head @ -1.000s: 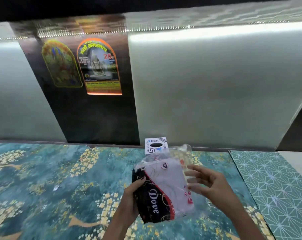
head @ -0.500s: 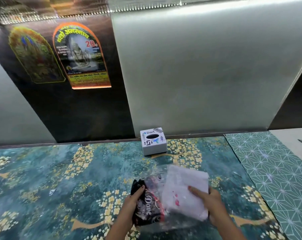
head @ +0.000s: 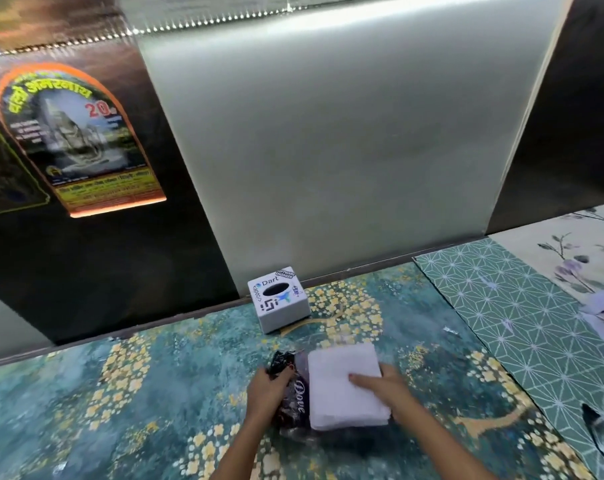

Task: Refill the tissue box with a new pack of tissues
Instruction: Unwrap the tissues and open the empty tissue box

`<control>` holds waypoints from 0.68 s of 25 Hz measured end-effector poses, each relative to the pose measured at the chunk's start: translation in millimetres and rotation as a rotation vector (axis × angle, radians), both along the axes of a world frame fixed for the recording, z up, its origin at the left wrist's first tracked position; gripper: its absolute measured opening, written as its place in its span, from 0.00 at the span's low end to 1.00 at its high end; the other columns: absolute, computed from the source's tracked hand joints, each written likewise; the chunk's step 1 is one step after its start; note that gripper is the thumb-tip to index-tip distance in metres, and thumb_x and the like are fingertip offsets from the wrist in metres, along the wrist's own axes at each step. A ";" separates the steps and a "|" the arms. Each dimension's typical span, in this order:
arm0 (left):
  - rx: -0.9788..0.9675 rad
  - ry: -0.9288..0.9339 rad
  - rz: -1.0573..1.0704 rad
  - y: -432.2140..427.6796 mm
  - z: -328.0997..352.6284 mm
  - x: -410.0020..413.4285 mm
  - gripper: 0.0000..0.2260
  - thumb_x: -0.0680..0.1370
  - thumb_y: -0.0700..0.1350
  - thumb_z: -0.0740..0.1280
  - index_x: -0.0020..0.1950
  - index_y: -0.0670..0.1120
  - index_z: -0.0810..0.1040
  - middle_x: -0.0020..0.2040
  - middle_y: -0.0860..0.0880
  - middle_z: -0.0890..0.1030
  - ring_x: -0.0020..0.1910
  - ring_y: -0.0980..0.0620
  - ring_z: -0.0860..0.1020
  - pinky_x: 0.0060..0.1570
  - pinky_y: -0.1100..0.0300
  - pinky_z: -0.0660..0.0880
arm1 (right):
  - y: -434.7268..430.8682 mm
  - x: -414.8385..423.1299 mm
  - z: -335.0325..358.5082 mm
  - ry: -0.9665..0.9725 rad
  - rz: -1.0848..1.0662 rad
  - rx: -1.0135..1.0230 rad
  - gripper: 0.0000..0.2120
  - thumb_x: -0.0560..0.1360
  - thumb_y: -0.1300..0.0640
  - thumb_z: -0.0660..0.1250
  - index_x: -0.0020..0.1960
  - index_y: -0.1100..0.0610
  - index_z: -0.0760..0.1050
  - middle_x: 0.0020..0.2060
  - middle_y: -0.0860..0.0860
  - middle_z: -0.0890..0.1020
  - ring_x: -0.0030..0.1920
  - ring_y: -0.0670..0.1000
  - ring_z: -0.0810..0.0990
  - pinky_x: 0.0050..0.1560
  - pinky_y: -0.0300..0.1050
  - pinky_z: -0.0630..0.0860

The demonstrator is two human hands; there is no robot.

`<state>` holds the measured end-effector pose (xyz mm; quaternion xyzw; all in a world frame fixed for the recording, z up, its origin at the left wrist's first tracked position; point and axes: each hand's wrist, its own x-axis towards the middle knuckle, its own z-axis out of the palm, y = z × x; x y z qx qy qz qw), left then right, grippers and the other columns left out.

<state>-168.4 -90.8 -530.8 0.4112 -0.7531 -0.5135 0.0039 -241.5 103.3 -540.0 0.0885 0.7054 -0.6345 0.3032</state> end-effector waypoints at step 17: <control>-0.862 -0.059 -0.620 -60.7 35.7 -111.2 0.15 0.64 0.45 0.72 0.47 0.46 0.73 0.48 0.47 0.76 0.52 0.43 0.74 0.46 0.54 0.71 | 2.4 -15.1 26.6 0.549 -0.100 0.306 0.21 0.70 0.56 0.70 0.61 0.58 0.71 0.58 0.57 0.74 0.57 0.56 0.74 0.53 0.46 0.72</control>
